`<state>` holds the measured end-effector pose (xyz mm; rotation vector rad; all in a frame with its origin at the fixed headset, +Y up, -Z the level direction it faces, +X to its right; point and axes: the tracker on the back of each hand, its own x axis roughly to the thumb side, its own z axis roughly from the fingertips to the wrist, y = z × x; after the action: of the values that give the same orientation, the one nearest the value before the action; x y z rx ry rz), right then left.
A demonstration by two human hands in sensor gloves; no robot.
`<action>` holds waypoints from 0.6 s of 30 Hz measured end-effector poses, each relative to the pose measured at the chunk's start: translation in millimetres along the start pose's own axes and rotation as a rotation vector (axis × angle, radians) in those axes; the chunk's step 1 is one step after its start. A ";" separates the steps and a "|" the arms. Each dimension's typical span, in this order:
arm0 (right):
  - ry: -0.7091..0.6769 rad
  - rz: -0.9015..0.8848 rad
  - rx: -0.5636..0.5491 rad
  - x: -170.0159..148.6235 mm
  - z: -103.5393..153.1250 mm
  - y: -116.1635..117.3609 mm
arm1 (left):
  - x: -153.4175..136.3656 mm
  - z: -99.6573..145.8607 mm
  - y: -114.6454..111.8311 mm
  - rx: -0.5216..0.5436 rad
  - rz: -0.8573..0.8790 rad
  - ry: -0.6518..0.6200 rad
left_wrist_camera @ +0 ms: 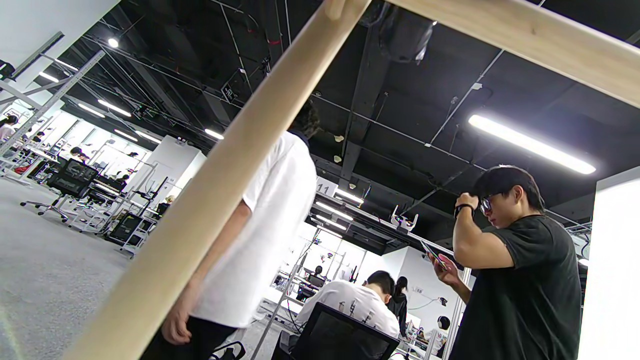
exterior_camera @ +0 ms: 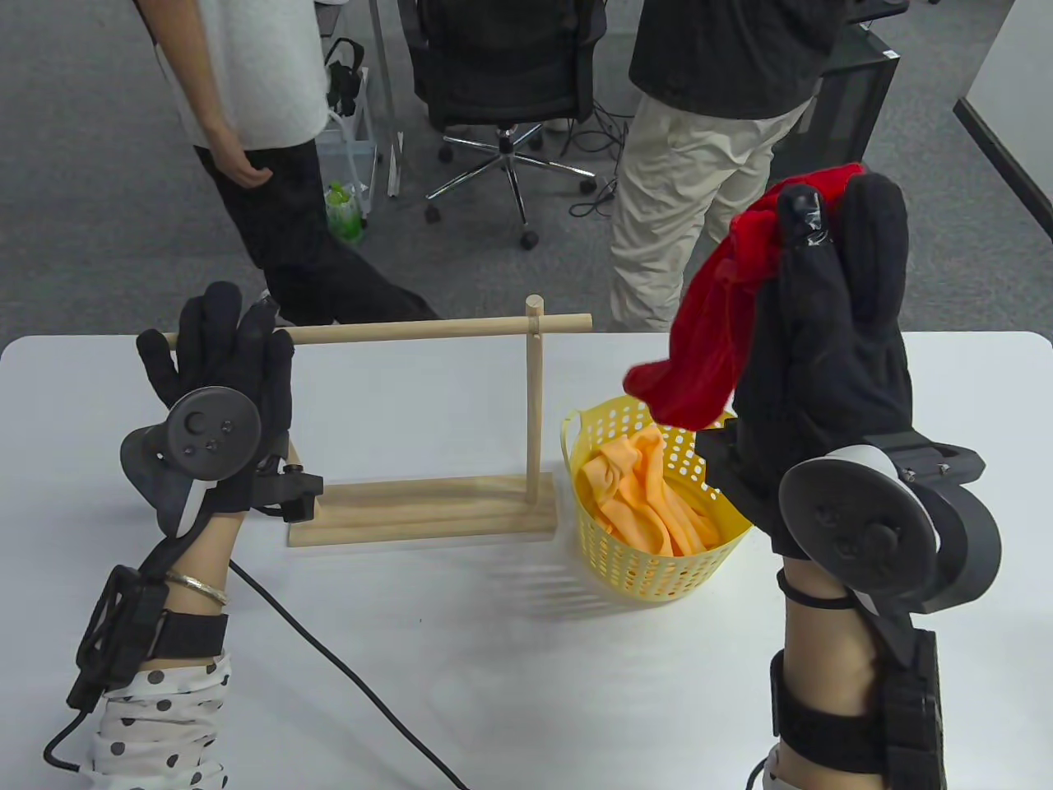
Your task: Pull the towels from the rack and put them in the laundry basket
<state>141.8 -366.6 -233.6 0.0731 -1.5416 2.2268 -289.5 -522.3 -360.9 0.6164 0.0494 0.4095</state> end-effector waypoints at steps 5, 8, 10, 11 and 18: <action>0.024 0.016 0.046 -10.3 8.7 13.3 | 0.0 0.0 0.0 0.000 0.000 0.000; 0.040 0.030 0.076 -18.5 17.1 24.8 | 0.0 0.0 0.0 0.000 0.000 0.000; 0.054 0.034 0.101 -24.6 23.5 33.2 | 0.0 0.0 0.0 0.000 0.000 0.000; 0.064 0.035 0.119 -28.7 28.1 38.9 | -0.1 0.0 0.1 0.001 -0.001 0.000; 0.128 0.053 0.266 -56.3 67.9 80.5 | -0.1 0.8 -0.1 0.005 -0.003 -0.002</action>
<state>149.5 -469.0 -294.5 -0.0315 -1.1881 2.4151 -289.4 -522.8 -360.4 0.6215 0.0490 0.4057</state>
